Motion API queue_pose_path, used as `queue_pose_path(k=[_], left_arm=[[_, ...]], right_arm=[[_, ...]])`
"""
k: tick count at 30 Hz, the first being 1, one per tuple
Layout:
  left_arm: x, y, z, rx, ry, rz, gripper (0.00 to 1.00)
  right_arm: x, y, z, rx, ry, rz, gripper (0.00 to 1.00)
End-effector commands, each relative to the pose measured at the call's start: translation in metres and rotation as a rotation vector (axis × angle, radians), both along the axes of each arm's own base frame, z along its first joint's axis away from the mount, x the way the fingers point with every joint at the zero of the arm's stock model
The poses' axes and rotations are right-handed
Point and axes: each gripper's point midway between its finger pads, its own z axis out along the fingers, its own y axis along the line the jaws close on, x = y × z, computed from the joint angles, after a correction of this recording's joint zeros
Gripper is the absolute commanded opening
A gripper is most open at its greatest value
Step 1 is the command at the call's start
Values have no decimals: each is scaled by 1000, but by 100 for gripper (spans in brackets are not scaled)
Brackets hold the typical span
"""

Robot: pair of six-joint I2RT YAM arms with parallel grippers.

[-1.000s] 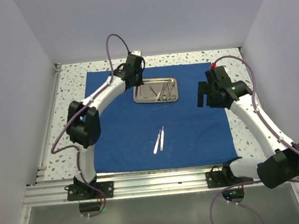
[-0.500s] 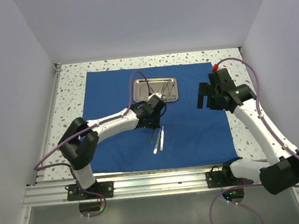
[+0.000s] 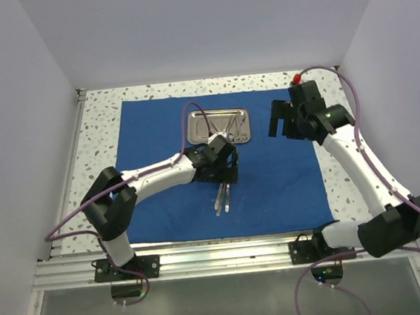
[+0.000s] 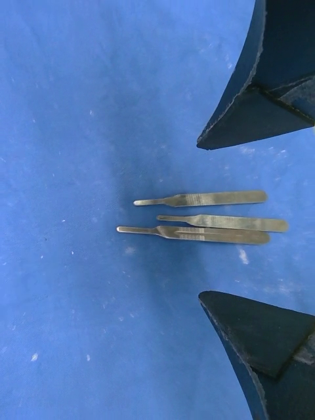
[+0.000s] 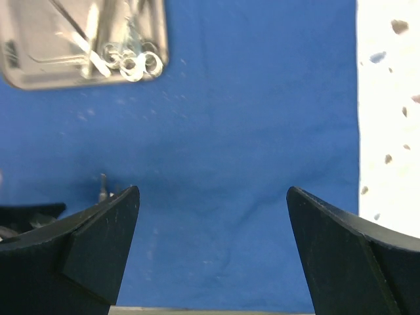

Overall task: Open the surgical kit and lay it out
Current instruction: Place the medical item in the surgical kit, then pick up the medical item from the container.

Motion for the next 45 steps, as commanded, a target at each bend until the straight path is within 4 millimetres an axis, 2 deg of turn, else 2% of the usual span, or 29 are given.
queue_pose_path(k=[1, 2, 3, 4, 5, 6, 7, 8, 9, 10, 11, 12, 13, 16, 18, 19, 20, 22, 23, 26, 27, 37, 45], left_arm=[[17, 0, 70, -72, -116, 33, 93], [21, 3, 85, -89, -138, 39, 93], [25, 9, 91, -92, -148, 47, 93], [36, 20, 99, -92, -165, 61, 93], [42, 29, 111, -111, -184, 75, 93], [47, 36, 115, -124, -182, 82, 94], [64, 60, 120, -120, -193, 126, 94], [72, 71, 128, -130, -209, 142, 94], [79, 83, 132, -125, -220, 158, 96], [87, 93, 139, -116, -239, 172, 96], [98, 113, 143, -83, -264, 186, 96], [103, 121, 145, -65, -278, 193, 97], [110, 136, 145, -32, -293, 202, 97], [116, 155, 138, -8, -284, 210, 97], [116, 158, 133, -13, -268, 205, 97], [116, 162, 126, -11, -259, 209, 97], [116, 163, 124, -17, -259, 207, 97], [121, 169, 118, -10, -250, 211, 97], [123, 172, 118, -9, -247, 217, 97], [130, 178, 114, -18, -232, 232, 97], [130, 178, 111, -24, -223, 229, 97], [135, 188, 89, -21, -179, 249, 97], [139, 189, 84, -29, -168, 250, 96]], right_arm=[[48, 32, 39, 108, -138, 54, 98], [56, 38, 40, 118, -136, 69, 98], [70, 46, 21, 110, -80, 83, 97], [77, 56, 18, 109, -68, 103, 97], [88, 63, 28, 108, -81, 115, 96], [100, 72, 2, 80, -9, 129, 96], [106, 76, -3, 71, 10, 135, 96], [117, 81, 2, 74, 5, 137, 95], [128, 85, -17, 64, 40, 136, 94], [135, 88, -25, 61, 50, 136, 94], [146, 92, -22, 66, 30, 138, 93], [152, 93, -28, 58, 37, 139, 92], [165, 98, -42, 52, 58, 138, 88], [179, 101, -71, 18, 130, 136, 78], [185, 105, -84, 6, 155, 143, 72], [189, 107, -82, 7, 148, 148, 70], [191, 109, -95, -1, 171, 148, 68], [196, 110, -101, -11, 177, 149, 63], [196, 110, -112, -20, 200, 149, 61], [198, 110, -124, -35, 222, 156, 55], [197, 110, -134, -45, 244, 160, 52], [184, 112, -170, -88, 325, 177, 46], [180, 118, -183, -100, 350, 193, 42]])
